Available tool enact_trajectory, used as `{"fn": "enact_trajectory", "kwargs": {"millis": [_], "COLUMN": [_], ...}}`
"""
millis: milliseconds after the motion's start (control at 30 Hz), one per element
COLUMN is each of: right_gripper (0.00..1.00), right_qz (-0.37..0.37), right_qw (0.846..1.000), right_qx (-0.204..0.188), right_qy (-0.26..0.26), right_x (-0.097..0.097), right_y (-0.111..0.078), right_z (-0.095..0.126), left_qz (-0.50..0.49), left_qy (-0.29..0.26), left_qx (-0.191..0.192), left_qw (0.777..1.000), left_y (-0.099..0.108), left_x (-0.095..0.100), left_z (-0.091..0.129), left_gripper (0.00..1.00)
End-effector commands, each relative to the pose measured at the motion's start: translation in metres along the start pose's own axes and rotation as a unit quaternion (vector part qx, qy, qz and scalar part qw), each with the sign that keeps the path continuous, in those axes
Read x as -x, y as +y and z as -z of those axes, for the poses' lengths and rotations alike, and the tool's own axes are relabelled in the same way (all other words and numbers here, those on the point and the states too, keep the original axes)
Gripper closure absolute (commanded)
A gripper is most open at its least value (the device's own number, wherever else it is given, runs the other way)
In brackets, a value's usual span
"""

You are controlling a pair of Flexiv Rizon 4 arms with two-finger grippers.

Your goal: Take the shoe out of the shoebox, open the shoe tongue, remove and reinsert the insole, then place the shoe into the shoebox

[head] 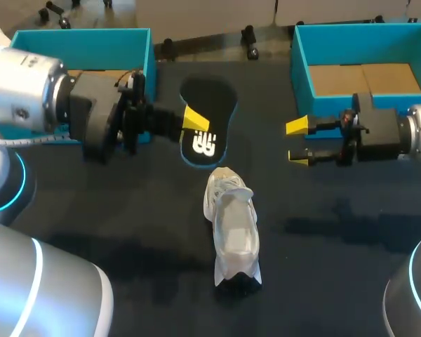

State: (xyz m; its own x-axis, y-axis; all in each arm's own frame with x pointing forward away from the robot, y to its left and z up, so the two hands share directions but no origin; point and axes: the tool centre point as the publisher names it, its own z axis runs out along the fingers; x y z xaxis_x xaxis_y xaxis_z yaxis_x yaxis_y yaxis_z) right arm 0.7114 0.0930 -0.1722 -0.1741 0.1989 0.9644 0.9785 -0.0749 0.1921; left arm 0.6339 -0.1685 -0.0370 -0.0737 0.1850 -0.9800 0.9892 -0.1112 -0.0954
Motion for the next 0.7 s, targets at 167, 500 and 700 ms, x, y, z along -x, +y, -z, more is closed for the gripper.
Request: {"fn": "enact_trajectory", "kwargs": {"millis": [167,500,700], "right_gripper": [0.00,0.00,0.00], "right_qz": [0.000,0.000,0.000], "right_qw": [1.000,1.000,1.000], "right_qx": [0.001,0.001,0.001], "right_qy": [-0.001,-0.001,-0.001], "right_x": [0.000,0.000,0.000], "right_y": [0.000,0.000,0.000], "right_z": [-0.001,-0.001,-0.001], "left_qz": [-0.174,-0.178,-0.191], "left_qy": [-0.016,0.001,-0.011], "left_qx": [0.062,0.088,0.082], "left_qw": [0.983,0.980,0.978], "left_y": [-0.010,0.019,0.036], "left_x": [-0.006,-0.061,-0.078], "left_z": [0.001,-0.026,-0.040], "left_gripper": [1.00,1.00,1.00]}}
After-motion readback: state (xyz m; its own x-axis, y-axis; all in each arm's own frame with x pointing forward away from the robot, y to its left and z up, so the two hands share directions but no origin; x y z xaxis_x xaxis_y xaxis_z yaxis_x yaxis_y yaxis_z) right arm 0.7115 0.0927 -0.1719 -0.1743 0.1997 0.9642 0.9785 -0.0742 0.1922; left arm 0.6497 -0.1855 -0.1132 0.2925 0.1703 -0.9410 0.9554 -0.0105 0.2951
